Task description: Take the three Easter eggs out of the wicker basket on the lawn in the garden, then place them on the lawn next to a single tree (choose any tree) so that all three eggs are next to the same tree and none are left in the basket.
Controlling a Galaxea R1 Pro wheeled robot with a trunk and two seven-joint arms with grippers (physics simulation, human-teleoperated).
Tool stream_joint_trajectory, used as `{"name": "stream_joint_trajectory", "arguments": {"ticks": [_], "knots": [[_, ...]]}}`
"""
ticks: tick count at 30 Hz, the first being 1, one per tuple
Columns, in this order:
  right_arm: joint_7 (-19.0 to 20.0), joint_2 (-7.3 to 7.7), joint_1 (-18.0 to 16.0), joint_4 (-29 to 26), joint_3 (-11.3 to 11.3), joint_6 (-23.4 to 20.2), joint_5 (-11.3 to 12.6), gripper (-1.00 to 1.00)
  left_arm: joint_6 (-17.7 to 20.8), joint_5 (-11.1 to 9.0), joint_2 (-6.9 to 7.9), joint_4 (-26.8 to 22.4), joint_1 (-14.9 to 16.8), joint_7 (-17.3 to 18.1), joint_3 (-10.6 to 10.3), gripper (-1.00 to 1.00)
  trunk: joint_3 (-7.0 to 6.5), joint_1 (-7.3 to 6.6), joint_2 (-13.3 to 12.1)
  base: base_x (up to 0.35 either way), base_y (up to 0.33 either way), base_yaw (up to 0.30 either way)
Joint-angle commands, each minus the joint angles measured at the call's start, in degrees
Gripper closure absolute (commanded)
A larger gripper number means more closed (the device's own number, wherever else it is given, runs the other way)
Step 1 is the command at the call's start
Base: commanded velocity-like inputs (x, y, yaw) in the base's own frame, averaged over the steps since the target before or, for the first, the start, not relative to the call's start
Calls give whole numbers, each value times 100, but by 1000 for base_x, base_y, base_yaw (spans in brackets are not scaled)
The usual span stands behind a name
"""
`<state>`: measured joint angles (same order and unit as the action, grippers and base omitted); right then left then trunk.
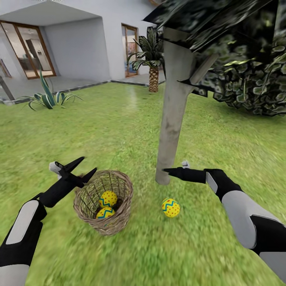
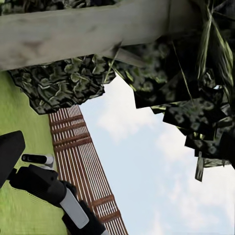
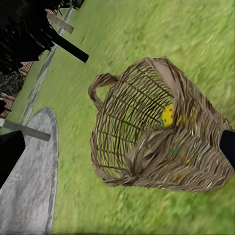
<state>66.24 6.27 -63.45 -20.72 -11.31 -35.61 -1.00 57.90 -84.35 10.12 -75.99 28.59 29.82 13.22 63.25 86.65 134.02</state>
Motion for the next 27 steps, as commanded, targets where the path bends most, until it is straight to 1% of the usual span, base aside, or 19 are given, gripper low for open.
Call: {"name": "stream_joint_trajectory", "arguments": {"ticks": [1,15,18,23,27], "knots": [[20,-2,-1,-2,-29,-51,-12,-100,29,17,-2,5,6,29,5,-100,4,-1,2,0,0,288],[-10,-12,0,-2,-20,-48,-16,-100,29,15,-9,10,6,50,7,-100,-247,-309,-560,0,0,288],[-20,-18,0,-2,-20,-38,-29,-100,27,10,-13,22,1,50,10,-100,-247,-309,-560,0,0,288],[-258,-21,0,-2,-17,-15,-53,-100,20,7,-18,64,-2,50,13,-100,-245,-309,-560,0,0,288],[-681,-30,0,-2,-8,4,-57,-100,14,14,-25,76,-2,50,14,-100,-242,-309,-560,0,0,288]]}}
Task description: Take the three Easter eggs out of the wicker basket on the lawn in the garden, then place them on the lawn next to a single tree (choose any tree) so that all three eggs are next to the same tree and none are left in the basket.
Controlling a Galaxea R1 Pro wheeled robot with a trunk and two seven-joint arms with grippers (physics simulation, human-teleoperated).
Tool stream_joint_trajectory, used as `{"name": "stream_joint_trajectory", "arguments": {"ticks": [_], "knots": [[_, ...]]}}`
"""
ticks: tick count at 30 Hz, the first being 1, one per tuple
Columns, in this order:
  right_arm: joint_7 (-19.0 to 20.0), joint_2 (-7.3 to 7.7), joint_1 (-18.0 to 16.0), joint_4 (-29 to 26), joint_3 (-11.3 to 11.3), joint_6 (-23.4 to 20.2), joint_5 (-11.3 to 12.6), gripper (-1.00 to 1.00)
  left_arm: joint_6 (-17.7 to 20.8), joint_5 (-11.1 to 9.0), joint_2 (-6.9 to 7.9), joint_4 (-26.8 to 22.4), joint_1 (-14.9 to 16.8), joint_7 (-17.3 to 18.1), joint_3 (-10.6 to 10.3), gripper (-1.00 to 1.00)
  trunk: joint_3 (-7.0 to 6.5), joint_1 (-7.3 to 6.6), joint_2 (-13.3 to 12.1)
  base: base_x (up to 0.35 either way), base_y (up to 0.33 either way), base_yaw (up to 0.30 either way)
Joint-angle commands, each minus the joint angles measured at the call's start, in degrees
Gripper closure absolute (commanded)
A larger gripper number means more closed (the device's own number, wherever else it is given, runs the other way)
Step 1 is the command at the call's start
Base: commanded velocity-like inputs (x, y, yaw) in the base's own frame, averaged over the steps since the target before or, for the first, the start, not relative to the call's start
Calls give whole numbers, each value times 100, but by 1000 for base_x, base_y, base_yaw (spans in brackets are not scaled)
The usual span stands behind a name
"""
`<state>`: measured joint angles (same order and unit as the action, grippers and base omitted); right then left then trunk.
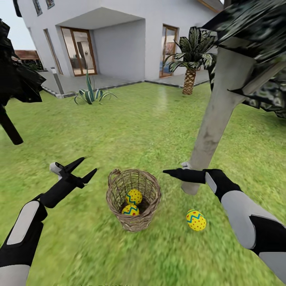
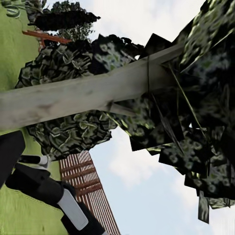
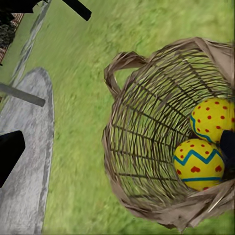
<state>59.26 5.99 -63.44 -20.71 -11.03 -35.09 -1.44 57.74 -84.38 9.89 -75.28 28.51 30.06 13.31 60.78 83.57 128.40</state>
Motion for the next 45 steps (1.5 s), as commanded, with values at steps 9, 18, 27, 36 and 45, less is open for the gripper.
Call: {"name": "stream_joint_trajectory", "arguments": {"ticks": [9,18,27,36,45], "knots": [[-592,-73,6,14,-13,-20,-20,-100,26,18,-5,13,6,26,5,-100,21,-1,2,0,0,288],[-841,-165,7,14,-7,-16,-23,-100,19,18,-9,13,6,26,5,-100,49,-1,2,0,0,287],[-1689,-333,7,6,-8,-16,-23,-100,27,18,-13,9,6,26,5,-100,83,-1,2,0,62,218],[-1799,-327,7,3,-6,-19,-28,-100,35,18,-10,13,6,26,5,-100,85,-1,2,7,256,9],[-3518,-326,0,-135,-4,-90,-27,-100,27,18,-10,8,6,26,5,-100,85,-1,2,3,18,0]]}}
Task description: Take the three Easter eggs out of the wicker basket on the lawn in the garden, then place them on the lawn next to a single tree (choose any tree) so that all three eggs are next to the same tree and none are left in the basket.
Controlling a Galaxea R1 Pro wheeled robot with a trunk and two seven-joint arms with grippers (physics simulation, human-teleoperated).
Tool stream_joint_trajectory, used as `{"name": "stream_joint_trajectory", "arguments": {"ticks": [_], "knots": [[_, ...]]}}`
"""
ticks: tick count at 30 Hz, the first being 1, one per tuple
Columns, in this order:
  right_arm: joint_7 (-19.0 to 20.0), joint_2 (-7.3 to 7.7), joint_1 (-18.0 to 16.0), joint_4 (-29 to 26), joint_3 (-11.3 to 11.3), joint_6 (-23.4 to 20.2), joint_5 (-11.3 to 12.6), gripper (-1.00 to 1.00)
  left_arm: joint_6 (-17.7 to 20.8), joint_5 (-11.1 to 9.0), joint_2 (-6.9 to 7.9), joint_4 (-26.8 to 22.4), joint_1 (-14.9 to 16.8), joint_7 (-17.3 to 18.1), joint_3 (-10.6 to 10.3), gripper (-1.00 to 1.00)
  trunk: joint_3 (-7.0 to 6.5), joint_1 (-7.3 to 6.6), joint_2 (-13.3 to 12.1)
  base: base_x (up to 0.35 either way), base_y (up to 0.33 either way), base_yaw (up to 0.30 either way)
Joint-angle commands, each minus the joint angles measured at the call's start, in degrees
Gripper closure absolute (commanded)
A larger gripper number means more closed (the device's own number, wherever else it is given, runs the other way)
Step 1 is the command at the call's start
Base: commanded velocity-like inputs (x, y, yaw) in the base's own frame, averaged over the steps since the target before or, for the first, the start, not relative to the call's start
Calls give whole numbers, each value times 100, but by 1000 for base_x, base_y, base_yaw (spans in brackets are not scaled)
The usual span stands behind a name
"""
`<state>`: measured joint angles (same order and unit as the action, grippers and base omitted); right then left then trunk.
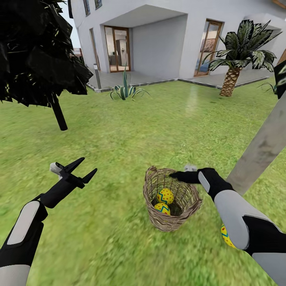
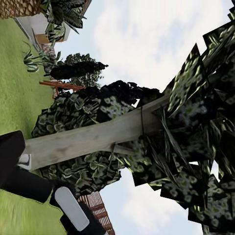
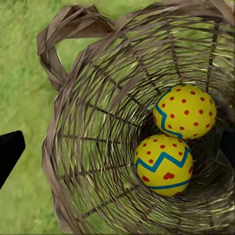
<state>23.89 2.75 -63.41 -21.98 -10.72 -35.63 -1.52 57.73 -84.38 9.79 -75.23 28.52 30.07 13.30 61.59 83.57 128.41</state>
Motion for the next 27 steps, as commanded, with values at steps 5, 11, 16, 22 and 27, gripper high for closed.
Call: {"name": "stream_joint_trajectory", "arguments": {"ticks": [5,11,16,22,27], "knots": [[-187,-5,-1,-138,25,-48,-23,-100,28,18,2,7,4,25,6,-100,5,-1,2,0,0,0],[-479,-138,4,-136,455,-56,-14,-100,28,18,-1,6,4,25,6,-100,5,-1,2,68,0,0],[-538,-325,4,-107,836,-248,-15,-100,28,18,1,5,4,25,6,-100,5,-1,2,305,0,0],[-549,-407,4,-82,1218,-408,5,-100,32,18,5,1,4,25,6,-100,5,-1,2,302,0,0],[-551,-450,3,-131,1245,-954,-24,-100,28,18,5,0,4,25,8,-100,5,-1,2,50,0,0]]}}
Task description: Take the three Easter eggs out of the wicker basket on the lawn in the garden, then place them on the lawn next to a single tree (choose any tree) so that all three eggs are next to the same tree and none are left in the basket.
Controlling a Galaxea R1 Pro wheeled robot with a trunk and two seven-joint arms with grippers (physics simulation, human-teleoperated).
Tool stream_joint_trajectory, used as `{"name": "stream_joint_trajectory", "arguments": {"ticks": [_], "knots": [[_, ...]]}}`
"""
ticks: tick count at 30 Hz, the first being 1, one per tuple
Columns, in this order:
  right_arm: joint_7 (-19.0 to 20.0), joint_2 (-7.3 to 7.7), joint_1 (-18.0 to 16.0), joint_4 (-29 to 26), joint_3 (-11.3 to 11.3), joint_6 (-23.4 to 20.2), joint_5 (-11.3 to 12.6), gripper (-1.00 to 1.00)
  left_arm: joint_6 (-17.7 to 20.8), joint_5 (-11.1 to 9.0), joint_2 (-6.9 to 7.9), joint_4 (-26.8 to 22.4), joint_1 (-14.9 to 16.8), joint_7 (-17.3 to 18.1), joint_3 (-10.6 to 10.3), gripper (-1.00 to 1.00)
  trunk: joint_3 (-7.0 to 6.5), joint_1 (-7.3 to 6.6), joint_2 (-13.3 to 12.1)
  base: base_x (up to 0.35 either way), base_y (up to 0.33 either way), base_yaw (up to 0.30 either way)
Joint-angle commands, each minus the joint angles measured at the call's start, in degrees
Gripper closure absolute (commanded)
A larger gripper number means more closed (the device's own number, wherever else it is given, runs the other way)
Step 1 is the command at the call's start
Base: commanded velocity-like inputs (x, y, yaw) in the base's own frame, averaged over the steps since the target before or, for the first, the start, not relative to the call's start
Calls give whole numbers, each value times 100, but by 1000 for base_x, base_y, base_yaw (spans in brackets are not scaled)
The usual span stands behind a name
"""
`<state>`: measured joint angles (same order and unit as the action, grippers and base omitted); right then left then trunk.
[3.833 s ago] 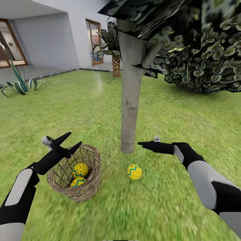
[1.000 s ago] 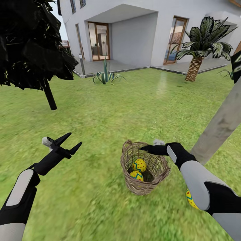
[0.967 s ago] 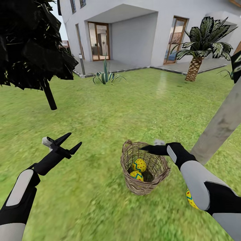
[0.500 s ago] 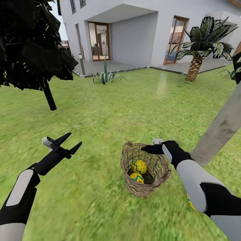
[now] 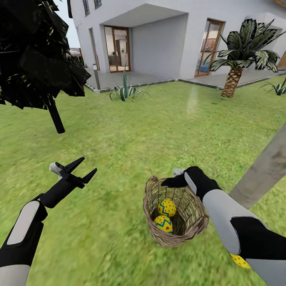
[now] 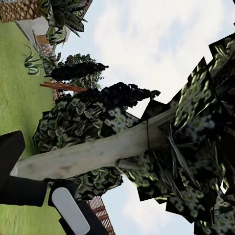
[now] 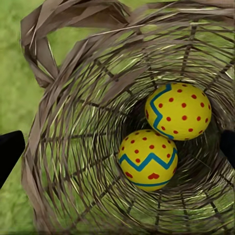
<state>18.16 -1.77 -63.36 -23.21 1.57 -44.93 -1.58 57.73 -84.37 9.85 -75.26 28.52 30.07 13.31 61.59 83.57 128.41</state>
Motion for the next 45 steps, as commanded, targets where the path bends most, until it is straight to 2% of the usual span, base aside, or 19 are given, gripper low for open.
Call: {"name": "stream_joint_trajectory", "arguments": {"ticks": [1,6,13,17,20,23,29,37,45], "knots": [[22,2,-3,-11,19,-95,-21,-100,28,17,-1,3,4,25,6,-100,5,-1,2,8,0,0],[24,42,-8,-41,27,-612,-41,-100,28,17,-1,10,4,25,5,-100,5,-1,2,2,0,0],[19,53,-9,-35,32,-764,-74,-100,28,17,-1,11,4,25,5,-100,5,-1,2,0,0,0],[-395,36,-3,29,20,-767,-292,-100,28,17,-8,13,4,25,5,-100,5,-1,2,0,0,0],[-890,15,-1,120,0,-766,-309,-100,28,17,-10,17,4,25,5,-100,5,-1,2,0,0,0],[-1170,4,-1,314,-6,-752,-290,-100,31,17,-9,18,4,25,5,-100,5,-1,2,29,0,0],[-1193,-13,-1,472,-10,-738,-291,-100,32,17,-18,15,4,25,0,-100,5,-1,2,263,0,0],[-1044,-50,20,493,-8,-688,-307,-100,12,20,-121,20,4,25,-3,-100,5,-1,2,69,0,0],[-1019,-65,154,493,-8,-627,-310,-100,12,26,-184,22,4,25,1,-100,148,175,323,1,0,0]]}}
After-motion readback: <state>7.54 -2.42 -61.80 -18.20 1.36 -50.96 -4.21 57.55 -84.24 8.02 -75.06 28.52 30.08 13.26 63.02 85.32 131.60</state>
